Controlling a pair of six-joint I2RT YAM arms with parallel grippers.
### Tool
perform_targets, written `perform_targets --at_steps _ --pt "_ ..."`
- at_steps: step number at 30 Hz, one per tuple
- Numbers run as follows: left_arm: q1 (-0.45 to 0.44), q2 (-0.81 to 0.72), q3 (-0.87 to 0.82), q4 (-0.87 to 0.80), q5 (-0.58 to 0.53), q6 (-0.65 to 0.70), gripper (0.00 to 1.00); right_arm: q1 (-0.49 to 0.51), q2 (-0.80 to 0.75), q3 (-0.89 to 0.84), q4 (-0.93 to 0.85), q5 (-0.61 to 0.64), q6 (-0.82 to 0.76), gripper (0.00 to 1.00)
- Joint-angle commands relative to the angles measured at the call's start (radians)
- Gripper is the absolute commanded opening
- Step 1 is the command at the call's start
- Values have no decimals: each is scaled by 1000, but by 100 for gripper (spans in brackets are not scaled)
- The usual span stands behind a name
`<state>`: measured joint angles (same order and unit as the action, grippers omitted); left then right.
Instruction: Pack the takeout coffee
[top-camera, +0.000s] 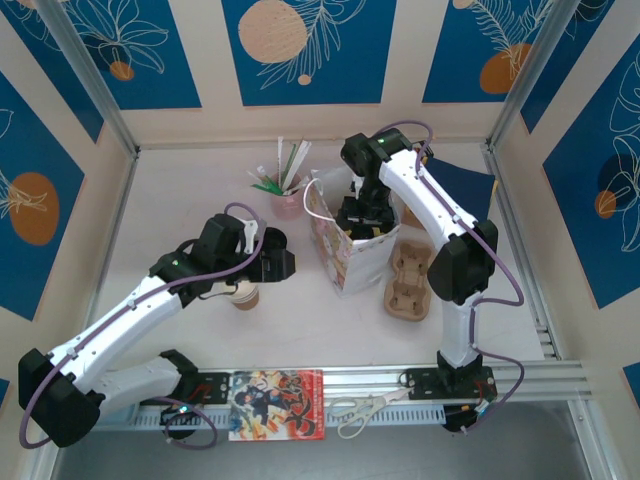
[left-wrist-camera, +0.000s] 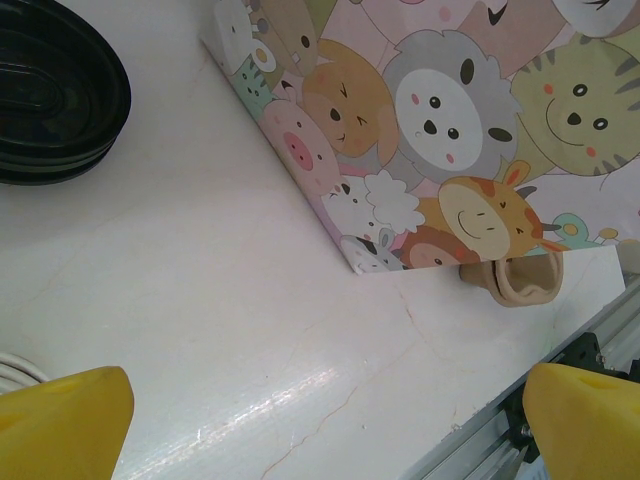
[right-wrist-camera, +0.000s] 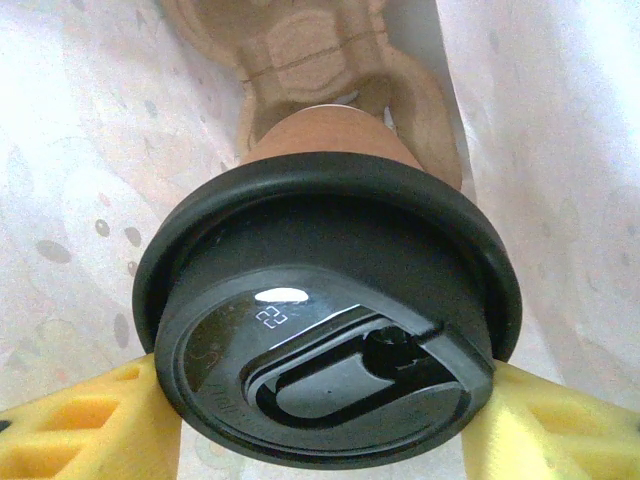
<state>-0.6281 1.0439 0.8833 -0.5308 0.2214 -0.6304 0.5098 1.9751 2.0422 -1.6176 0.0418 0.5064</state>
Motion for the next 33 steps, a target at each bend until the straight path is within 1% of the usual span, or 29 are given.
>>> perform_targets --at_steps 1,33 --pt "11 0 -13 13 24 8 100 -6 8 30 -85 -2 11 64" --pt "10 -5 -16 11 26 8 100 -8 14 20 -79 -6 6 64"
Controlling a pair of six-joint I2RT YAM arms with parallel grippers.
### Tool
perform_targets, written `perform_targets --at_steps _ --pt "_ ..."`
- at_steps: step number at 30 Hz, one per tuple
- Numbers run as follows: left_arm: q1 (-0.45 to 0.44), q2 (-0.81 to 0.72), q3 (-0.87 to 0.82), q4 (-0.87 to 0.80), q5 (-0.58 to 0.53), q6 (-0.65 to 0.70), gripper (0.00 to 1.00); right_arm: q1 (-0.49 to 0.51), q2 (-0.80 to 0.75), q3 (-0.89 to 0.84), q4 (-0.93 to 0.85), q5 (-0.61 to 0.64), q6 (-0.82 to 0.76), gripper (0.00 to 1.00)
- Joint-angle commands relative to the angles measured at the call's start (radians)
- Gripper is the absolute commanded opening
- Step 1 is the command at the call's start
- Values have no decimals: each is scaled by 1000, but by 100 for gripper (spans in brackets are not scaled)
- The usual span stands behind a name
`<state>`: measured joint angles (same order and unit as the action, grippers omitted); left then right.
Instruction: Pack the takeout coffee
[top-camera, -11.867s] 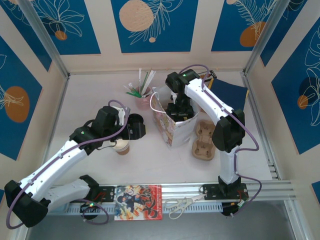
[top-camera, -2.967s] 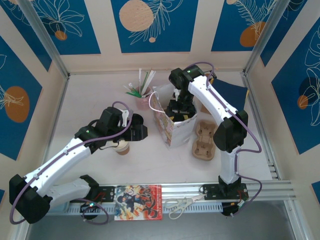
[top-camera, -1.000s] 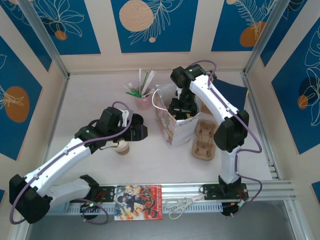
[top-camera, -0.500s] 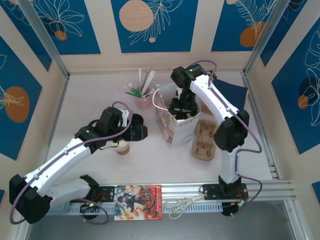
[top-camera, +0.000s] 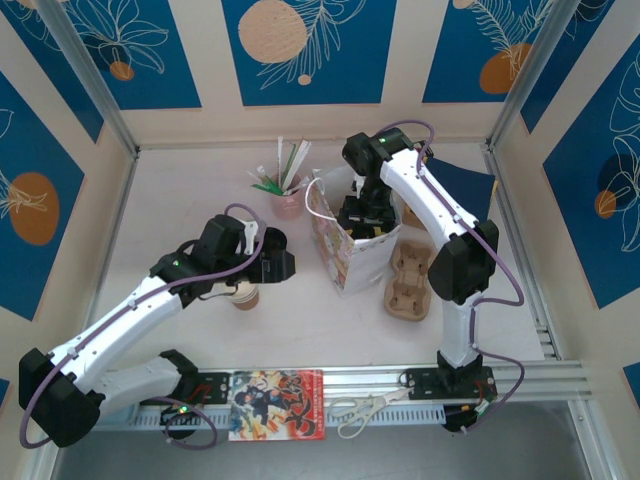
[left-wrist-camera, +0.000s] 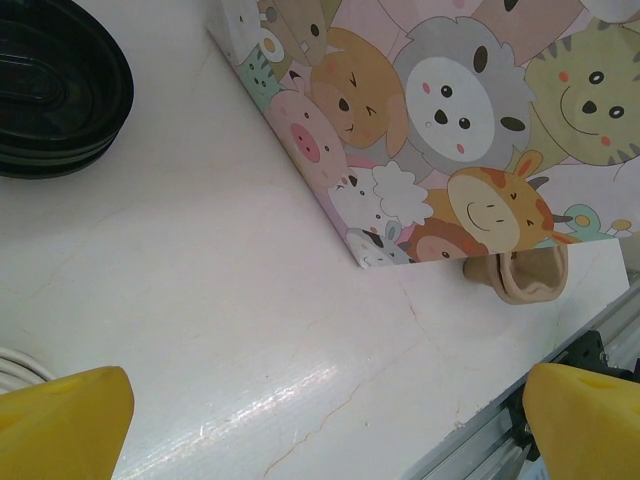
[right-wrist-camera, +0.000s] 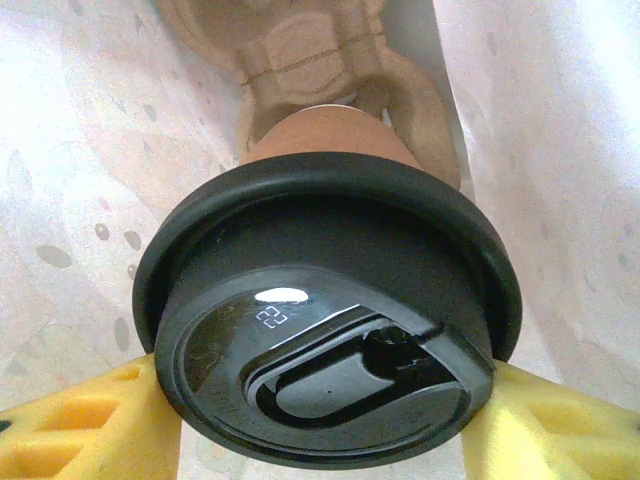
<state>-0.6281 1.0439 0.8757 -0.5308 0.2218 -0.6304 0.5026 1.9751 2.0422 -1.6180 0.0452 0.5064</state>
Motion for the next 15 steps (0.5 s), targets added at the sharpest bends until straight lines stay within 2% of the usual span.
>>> perform_targets --at_steps 1,15 --pt "11 -4 -7 11 25 8 100 -1 14 19 -79 -9 5 64" --pt "10 -6 -4 3 28 18 100 -1 20 16 -76 -10 7 64"
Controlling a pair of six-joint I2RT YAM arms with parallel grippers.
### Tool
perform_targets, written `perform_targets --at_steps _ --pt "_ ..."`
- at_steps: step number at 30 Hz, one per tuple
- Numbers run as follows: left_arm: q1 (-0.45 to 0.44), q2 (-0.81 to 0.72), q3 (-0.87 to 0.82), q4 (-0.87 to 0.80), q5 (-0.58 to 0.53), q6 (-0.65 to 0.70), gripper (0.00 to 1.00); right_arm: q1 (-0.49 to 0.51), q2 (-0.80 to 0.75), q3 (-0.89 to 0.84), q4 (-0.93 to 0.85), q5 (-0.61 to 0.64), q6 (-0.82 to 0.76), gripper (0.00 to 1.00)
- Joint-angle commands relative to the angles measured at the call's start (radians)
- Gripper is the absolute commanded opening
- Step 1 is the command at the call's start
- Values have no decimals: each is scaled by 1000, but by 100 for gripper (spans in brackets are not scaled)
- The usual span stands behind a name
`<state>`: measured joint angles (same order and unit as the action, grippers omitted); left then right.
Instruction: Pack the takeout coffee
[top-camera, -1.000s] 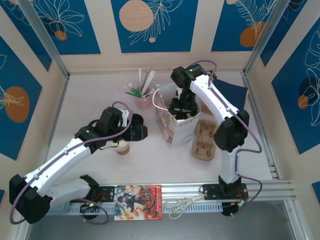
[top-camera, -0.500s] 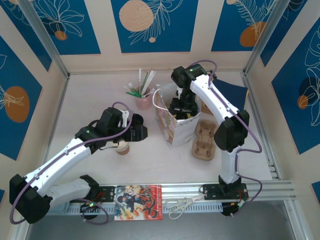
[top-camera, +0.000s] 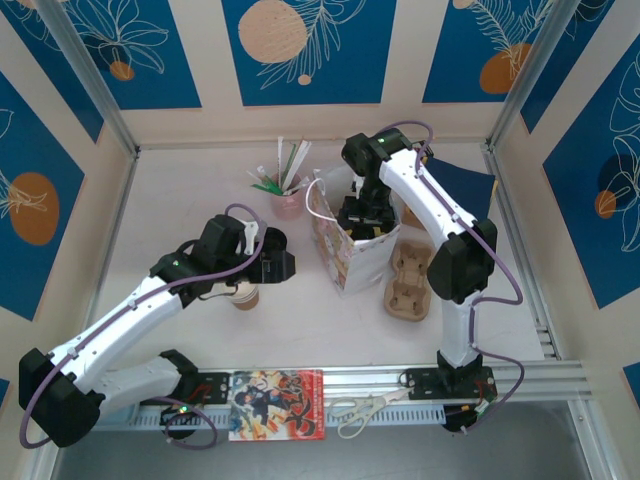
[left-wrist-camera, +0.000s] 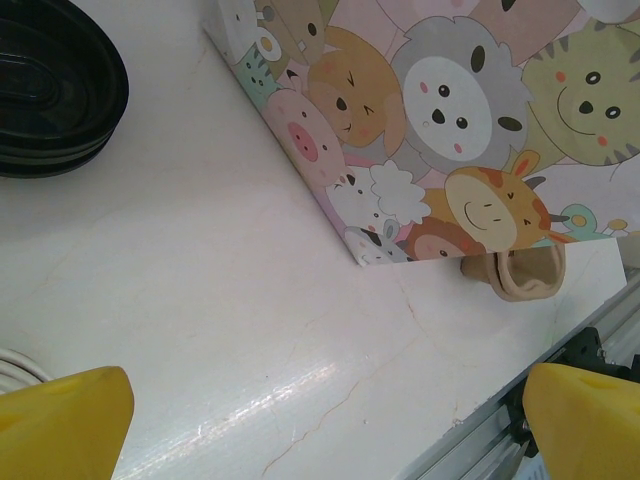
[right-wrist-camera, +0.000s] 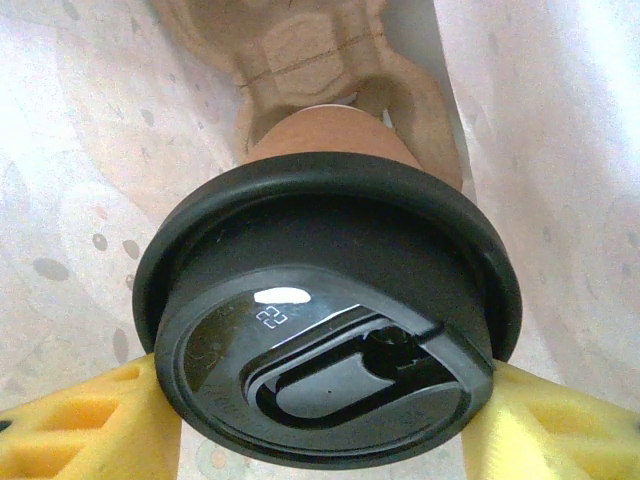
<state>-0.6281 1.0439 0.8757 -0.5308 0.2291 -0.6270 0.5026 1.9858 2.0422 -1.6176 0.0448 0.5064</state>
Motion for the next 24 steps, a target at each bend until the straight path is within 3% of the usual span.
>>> perform_targets --at_steps 1,24 --pt "10 -6 -3 3 21 15 100 -2 9 16 -77 -9 6 64" --pt "10 -23 -11 -2 21 13 100 13 2 -2 -75 -9 14 64"
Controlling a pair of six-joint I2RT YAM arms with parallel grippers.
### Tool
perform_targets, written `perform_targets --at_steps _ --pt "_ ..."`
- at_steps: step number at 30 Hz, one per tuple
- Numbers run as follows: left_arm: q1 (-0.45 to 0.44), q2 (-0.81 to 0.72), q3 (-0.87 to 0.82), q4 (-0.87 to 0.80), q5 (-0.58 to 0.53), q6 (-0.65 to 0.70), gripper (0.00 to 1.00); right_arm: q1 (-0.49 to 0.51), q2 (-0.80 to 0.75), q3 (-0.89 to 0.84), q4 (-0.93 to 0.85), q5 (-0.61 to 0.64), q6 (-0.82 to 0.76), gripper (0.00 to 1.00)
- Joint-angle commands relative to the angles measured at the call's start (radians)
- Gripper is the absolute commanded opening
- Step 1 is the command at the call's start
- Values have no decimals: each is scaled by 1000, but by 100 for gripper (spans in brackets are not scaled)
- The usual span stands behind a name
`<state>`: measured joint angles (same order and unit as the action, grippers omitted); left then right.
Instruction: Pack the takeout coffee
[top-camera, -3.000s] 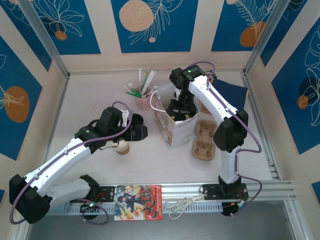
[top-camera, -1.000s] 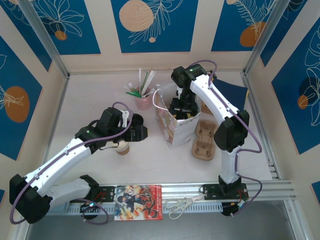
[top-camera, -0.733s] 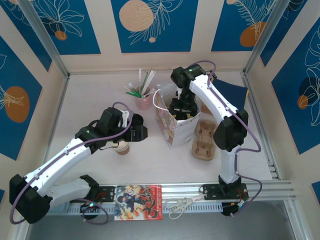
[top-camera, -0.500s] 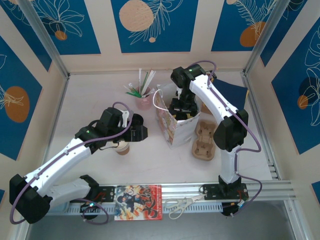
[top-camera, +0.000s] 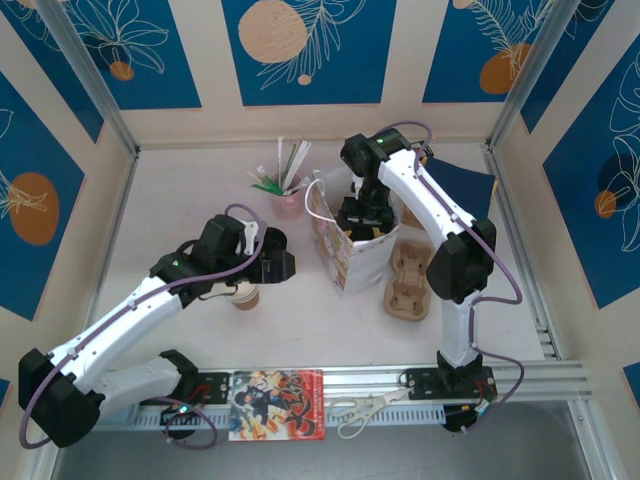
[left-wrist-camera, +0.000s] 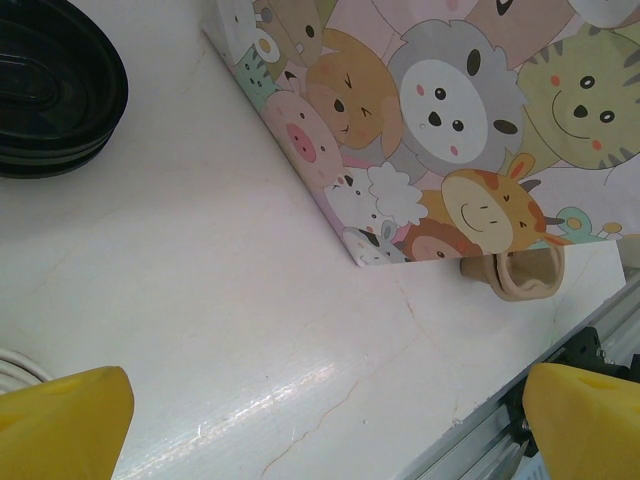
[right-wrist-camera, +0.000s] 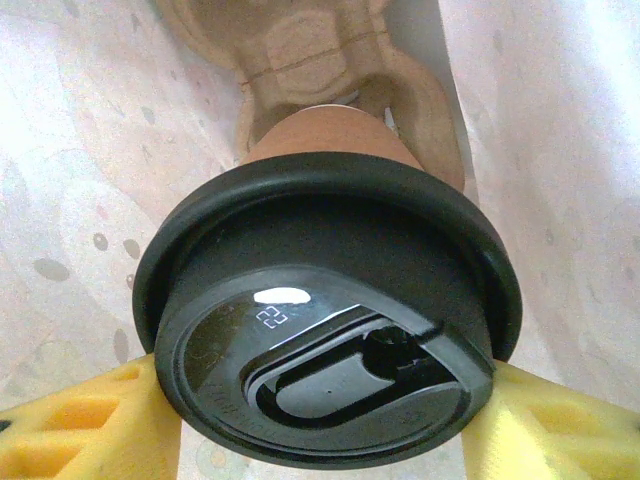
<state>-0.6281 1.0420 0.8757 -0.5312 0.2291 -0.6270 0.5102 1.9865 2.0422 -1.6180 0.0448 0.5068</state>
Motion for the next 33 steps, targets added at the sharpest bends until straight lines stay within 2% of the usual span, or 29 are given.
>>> perform_targets --at_steps 1,33 --pt "11 -21 -11 -2 21 13 100 6 1 -2 -75 -9 13 64" --pt "10 -68 -12 -22 -50 -1 100 -9 -33 -66 -53 6 11 64"
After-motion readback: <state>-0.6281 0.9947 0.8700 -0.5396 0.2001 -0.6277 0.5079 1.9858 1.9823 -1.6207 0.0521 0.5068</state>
